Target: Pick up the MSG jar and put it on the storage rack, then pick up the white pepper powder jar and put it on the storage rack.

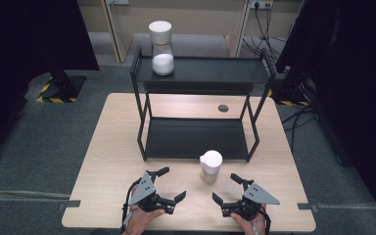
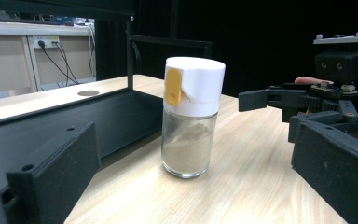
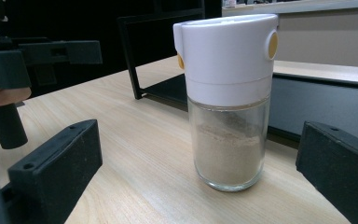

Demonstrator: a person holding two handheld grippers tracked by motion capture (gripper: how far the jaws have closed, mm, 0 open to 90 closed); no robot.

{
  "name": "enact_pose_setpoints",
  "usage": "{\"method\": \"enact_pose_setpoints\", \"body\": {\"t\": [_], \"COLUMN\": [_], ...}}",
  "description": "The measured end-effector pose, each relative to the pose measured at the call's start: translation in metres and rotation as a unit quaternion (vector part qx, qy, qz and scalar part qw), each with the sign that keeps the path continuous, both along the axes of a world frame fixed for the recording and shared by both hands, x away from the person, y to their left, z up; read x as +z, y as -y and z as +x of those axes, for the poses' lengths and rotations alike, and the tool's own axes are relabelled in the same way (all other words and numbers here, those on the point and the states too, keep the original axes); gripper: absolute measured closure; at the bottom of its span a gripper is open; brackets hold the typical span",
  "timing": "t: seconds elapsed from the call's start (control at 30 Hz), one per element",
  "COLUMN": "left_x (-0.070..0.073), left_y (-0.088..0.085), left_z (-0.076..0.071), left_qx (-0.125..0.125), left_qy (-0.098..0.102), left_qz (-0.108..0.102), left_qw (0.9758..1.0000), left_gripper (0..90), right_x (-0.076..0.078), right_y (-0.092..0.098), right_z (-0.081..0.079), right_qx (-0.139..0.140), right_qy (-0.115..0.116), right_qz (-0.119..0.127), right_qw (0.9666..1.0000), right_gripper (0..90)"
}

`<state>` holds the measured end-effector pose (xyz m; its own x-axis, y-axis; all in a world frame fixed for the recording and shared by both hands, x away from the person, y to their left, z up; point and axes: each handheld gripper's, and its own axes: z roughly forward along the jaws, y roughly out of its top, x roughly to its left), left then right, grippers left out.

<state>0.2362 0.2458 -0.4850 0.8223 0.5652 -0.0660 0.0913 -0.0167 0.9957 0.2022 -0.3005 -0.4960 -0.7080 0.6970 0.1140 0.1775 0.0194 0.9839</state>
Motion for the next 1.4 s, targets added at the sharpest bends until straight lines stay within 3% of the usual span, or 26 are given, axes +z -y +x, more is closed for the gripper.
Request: {"method": "enact_pose_setpoints", "body": {"t": [1.4], "left_x": [-0.0021], "left_y": [-0.0019], "left_z": [-0.0061], "left_qx": [0.0], "left_qy": [0.004], "left_qz": [0.002], "left_qw": [1.0], "left_gripper": [0.3], "right_x": [0.0005], "right_y": [-0.0024], "right_z": [0.001], "right_qx": [-0.001], "right_qy": [0.001], "right_qz": [-0.007], "right_qw": [1.0], "right_gripper": [0.5]}}
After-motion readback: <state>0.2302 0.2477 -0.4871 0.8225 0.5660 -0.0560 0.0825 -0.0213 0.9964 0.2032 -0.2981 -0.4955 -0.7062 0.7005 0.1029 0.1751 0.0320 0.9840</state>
